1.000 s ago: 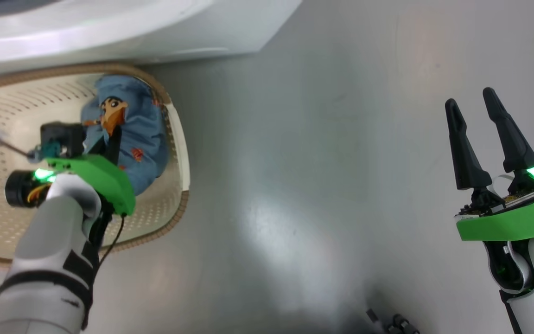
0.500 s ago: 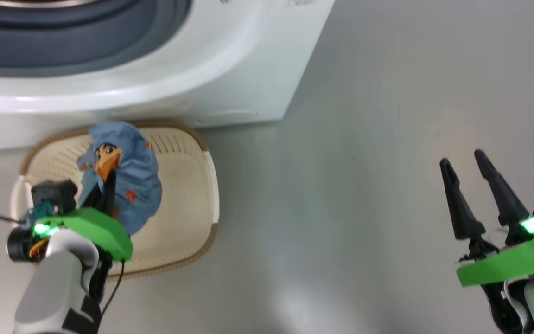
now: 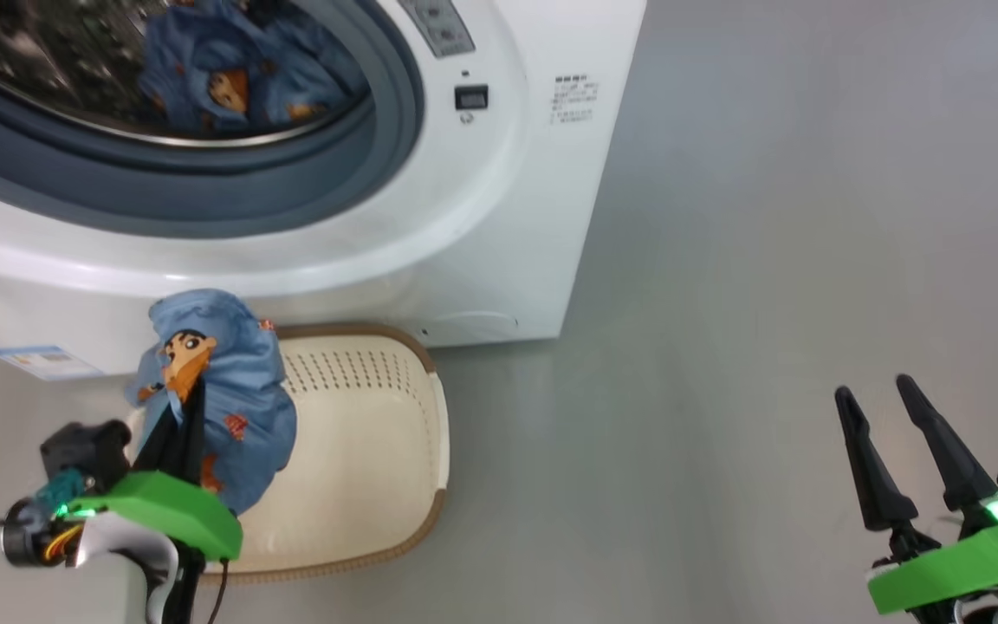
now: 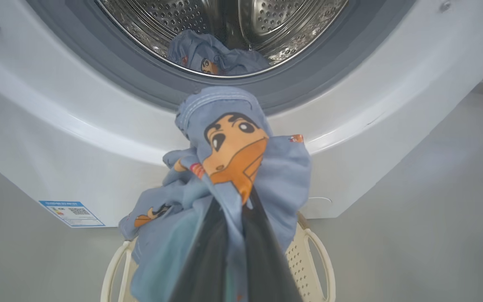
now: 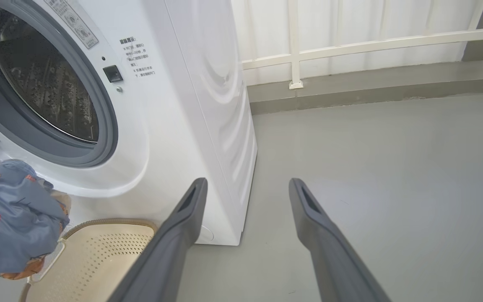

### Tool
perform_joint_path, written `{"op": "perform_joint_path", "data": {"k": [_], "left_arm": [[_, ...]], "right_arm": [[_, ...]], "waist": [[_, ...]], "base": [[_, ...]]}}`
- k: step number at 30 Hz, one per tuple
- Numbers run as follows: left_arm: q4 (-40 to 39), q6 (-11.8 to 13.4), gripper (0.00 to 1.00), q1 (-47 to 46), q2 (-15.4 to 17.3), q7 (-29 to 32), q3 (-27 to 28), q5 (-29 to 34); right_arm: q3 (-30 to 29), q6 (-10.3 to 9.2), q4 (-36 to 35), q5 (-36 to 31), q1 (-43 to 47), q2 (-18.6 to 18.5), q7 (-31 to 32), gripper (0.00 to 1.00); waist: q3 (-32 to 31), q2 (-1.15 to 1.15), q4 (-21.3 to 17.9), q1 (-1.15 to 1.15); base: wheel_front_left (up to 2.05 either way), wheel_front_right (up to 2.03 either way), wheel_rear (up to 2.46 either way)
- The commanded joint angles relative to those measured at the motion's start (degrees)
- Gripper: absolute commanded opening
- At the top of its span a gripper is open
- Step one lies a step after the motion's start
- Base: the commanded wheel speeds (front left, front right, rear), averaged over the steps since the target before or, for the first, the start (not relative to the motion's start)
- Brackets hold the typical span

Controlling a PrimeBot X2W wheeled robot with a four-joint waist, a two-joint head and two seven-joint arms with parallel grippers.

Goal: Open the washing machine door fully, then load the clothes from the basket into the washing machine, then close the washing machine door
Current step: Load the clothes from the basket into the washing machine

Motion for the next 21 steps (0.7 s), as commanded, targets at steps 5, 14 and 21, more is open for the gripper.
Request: {"op": "perform_joint_path", "data": {"k": [5, 14, 21], "left_arm": [[-7.4, -0.1, 0.00, 5.3, 1.1, -0.4, 2.3, 1.6], [-19.2, -0.1, 0.00, 16.4, 0.2, -0.4, 3.4, 2.8], [-27.7, 0.6, 0.00, 23.7, -1.0, -0.4, 4.2, 3.3]], "right_arm": [[0.2, 0.16, -1.0, -0.8, 3.3, -1.2, -0.3, 1.00], [-1.3, 0.16, -1.5, -1.2, 7.6, -0.9, -0.3, 1.00], [-2.5, 0.16, -2.4, -1.3, 9.6, -0.7, -0.3, 1.00]], "waist": [[-5.9, 0.00, 1.6, 0.01], [-9.9, 0.00, 1.8, 0.01], [-10.7, 0.00, 2.1, 0.01]], "base": [[0.00, 0.00, 0.00], [0.00, 0.00, 0.00], [0.00, 0.00, 0.00]]}}
